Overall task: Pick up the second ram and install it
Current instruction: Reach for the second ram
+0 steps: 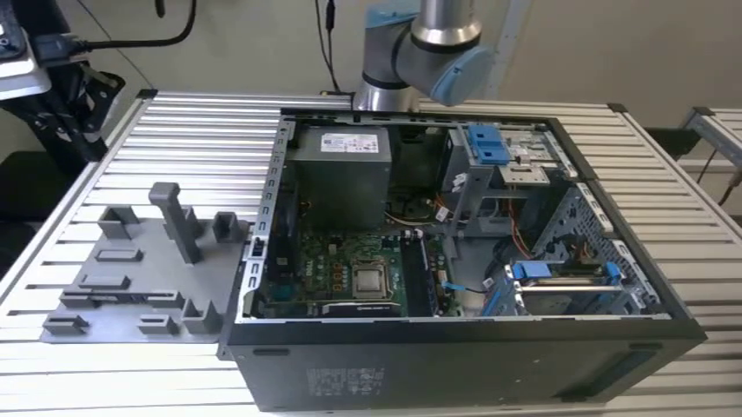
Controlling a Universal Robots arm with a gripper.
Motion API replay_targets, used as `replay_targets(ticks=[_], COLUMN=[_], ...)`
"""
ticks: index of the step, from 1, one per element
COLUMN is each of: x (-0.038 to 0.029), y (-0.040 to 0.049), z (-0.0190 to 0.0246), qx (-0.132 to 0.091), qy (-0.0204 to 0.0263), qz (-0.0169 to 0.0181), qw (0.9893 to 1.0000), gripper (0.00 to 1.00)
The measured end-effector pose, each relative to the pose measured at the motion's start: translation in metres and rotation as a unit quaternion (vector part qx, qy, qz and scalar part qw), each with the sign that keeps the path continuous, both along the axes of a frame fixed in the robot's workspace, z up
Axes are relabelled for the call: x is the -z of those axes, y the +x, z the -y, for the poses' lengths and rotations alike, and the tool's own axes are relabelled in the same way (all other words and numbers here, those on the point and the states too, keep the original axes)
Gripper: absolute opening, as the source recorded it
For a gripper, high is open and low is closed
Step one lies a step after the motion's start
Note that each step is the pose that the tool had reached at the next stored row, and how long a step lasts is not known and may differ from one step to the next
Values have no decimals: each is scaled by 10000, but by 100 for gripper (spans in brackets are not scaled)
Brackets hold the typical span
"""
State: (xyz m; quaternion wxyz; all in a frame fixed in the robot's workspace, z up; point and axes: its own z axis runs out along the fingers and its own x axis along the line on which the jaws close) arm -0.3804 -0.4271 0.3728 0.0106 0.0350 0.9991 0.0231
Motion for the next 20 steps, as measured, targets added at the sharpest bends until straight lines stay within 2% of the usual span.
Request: replay_targets(ticks=[5, 7, 8, 10, 13, 14, 17, 18, 20], x=[65, 83, 90, 101, 108, 111, 123, 125, 130], y=[1, 2, 5, 20, 52, 62, 67, 67, 68], z=[228, 317, 358, 398, 409, 409, 409, 410, 410], qx=[0, 0, 0, 0, -15, -24, -72, -94, -128], qy=[0, 0, 0, 1, -15, -32, -43, -46, -57], qz=[-13, -42, -68, -129, -255, -277, -275, -255, -151], qw=[10000, 10000, 10000, 9999, 9997, 9996, 9996, 9996, 9998], gripper=[11, 11, 11, 11, 11, 11, 11, 11, 11])
